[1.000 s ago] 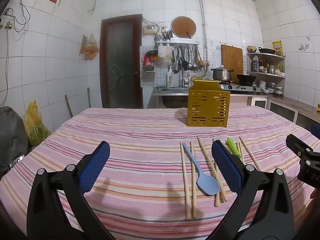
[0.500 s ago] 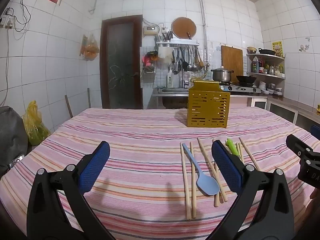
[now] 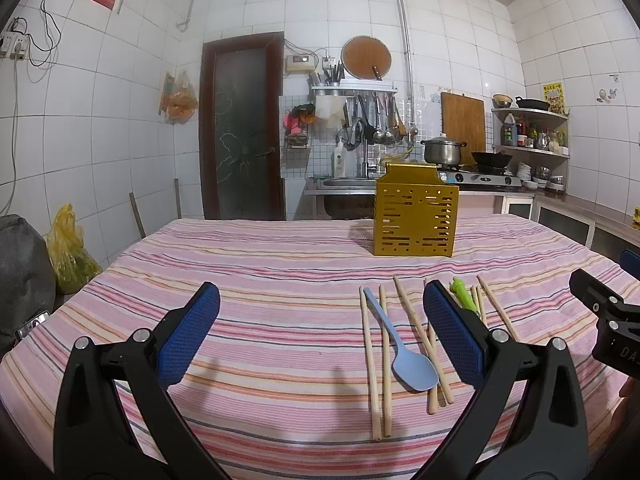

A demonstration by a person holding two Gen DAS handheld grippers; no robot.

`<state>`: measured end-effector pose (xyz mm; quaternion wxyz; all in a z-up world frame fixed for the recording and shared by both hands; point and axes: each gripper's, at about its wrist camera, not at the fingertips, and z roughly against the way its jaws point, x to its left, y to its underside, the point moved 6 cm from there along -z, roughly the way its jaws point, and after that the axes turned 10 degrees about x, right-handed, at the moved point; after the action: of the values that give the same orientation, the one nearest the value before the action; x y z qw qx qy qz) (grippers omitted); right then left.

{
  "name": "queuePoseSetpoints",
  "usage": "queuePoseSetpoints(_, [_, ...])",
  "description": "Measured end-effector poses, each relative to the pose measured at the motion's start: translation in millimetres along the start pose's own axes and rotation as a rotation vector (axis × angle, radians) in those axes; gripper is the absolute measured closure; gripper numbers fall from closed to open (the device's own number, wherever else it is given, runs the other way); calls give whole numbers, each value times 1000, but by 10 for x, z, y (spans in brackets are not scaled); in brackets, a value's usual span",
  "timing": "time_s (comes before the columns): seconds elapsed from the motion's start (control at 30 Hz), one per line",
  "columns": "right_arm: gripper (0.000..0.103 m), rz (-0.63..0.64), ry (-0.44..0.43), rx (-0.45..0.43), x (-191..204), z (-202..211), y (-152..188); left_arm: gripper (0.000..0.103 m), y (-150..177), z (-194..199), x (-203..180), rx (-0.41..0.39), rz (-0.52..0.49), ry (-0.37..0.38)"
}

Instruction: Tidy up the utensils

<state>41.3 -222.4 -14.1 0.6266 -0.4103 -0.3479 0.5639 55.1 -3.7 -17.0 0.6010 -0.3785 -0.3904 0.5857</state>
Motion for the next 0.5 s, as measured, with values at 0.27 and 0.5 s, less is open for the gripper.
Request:
queuePoseSetpoints(0.27, [4, 0, 1, -2, 4, 6, -4, 5, -10, 2, 10, 1, 1, 0])
queuePoseSetpoints(0.5, [4, 11, 7, -8, 24, 49, -14, 5, -12, 3, 17, 2, 1, 0])
